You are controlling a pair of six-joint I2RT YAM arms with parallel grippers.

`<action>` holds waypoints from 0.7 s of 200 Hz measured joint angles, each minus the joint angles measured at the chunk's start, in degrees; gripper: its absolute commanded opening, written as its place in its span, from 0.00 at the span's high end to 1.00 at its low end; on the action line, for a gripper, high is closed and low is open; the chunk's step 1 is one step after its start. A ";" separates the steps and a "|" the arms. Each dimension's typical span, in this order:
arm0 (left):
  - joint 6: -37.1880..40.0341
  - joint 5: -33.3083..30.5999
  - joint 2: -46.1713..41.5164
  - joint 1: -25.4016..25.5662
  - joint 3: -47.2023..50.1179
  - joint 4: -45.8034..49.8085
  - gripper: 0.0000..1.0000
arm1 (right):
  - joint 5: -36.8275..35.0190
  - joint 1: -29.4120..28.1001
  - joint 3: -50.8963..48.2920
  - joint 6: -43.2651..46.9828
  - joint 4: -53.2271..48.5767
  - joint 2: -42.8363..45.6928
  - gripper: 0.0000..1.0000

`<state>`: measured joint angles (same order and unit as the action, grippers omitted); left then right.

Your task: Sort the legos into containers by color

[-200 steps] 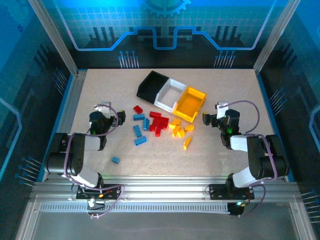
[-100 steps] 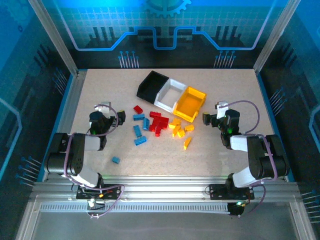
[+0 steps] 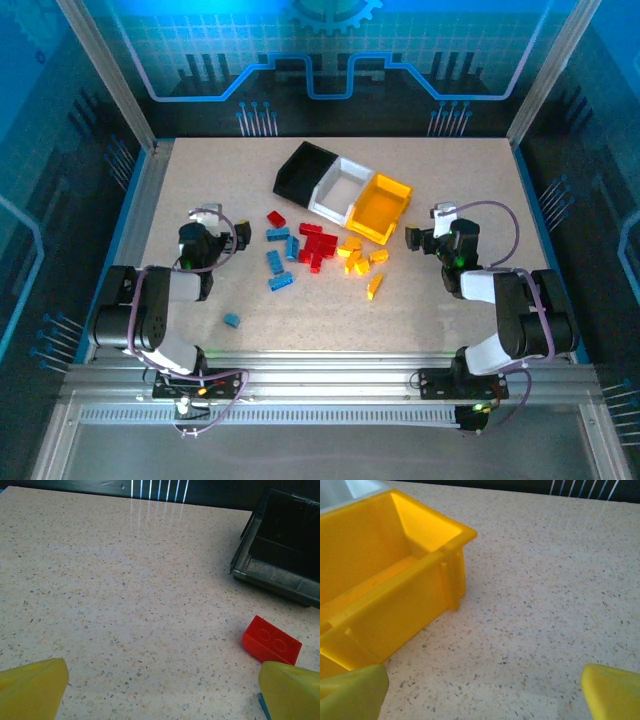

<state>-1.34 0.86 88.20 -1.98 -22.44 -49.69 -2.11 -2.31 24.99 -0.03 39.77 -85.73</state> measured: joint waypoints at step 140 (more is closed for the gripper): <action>-16.33 -21.22 -21.57 5.38 -27.45 60.57 0.01 | 0.24 -3.74 39.04 -21.49 -70.79 4.85 0.00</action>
<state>-17.67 -20.36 66.63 3.40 -49.89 10.87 -1.87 -6.04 64.03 -21.52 -31.03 -80.88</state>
